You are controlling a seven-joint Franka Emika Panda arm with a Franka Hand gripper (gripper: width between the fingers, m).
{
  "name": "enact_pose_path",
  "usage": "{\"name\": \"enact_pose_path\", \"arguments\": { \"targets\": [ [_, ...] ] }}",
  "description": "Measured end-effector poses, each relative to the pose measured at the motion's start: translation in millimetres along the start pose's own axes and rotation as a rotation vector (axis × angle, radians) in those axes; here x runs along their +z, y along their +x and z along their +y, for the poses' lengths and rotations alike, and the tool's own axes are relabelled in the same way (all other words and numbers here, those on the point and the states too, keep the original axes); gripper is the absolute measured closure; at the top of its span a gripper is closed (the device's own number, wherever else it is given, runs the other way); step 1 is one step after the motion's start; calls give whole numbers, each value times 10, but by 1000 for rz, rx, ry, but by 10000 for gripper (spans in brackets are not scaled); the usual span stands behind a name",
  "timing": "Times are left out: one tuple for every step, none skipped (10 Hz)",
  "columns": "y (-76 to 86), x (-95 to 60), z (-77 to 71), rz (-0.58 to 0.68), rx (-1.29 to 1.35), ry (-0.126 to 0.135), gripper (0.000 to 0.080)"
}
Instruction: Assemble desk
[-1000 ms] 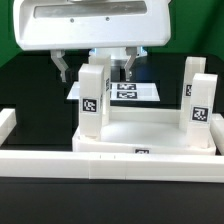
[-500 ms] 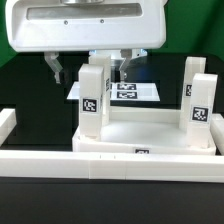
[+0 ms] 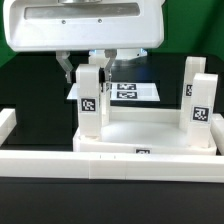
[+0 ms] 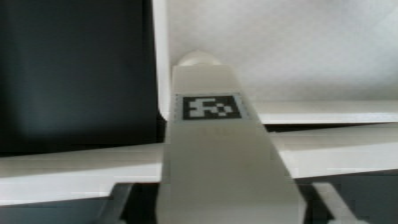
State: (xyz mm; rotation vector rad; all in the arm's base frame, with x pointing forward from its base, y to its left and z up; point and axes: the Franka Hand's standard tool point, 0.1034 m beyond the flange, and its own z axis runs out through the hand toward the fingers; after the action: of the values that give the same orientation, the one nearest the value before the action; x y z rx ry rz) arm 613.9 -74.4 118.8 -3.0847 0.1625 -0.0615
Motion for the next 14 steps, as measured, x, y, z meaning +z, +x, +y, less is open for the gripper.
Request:
{"name": "enact_pose_path", "arguments": {
  "targets": [
    [0, 0, 0, 0, 6, 0, 511],
    [0, 0, 1, 0, 24, 0, 511],
    [0, 0, 1, 0, 23, 0, 511],
    [1, 0, -2, 0, 55, 2, 511],
    [1, 0, -3, 0, 152, 3, 511],
    [1, 0, -4, 0, 215, 3, 511],
    [1, 0, -2, 0, 258, 3, 509],
    [-2, 4, 5, 2, 409, 13, 509],
    [-2, 4, 12, 3, 518, 14, 509],
    [2, 7, -14, 6, 633, 14, 509],
    [1, 10, -44, 5, 739, 15, 509],
    [3, 17, -49, 7, 846, 29, 509],
    [4, 19, -53, 8, 932, 31, 509],
    [3, 21, -58, 6, 1055, 31, 509]
  ]
}}
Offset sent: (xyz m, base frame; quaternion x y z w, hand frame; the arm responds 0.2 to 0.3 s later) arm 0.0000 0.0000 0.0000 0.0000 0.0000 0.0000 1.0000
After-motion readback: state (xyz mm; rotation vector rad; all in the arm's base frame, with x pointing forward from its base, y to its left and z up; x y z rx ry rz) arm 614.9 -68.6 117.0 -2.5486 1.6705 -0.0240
